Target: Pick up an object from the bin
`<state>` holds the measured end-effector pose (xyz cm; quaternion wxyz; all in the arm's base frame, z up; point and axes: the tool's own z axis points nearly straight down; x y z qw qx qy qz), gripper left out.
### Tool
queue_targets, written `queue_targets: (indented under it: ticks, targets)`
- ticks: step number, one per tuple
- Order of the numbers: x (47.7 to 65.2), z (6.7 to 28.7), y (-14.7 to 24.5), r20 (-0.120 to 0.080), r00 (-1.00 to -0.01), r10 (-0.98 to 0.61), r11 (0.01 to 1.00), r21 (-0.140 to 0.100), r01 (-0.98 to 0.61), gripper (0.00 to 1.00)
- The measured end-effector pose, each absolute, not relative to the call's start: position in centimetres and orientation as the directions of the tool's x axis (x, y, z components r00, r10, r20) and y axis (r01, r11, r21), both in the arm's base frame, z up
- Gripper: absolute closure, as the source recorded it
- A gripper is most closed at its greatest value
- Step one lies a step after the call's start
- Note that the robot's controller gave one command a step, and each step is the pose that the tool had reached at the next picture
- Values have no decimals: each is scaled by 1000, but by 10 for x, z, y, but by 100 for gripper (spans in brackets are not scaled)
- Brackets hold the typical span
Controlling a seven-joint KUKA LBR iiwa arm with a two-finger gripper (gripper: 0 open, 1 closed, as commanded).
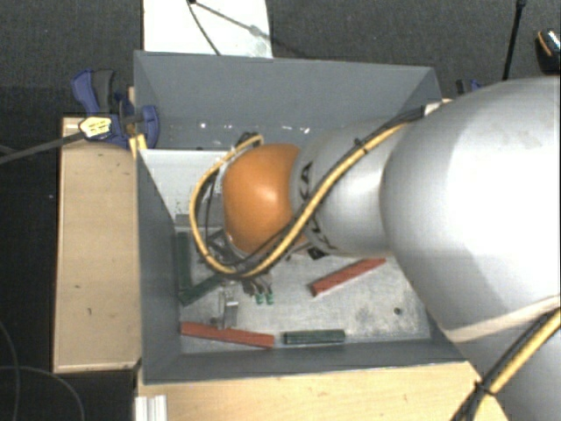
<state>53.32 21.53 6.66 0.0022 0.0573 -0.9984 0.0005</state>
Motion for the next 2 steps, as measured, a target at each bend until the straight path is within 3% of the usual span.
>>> queue_targets:
  ticks: [1,2]
  targets:
    - [534,70,216,0,-994,-107,994,1,-107,100]
    - [573,211,230,-11,-886,-464,886,-1,-464,100]
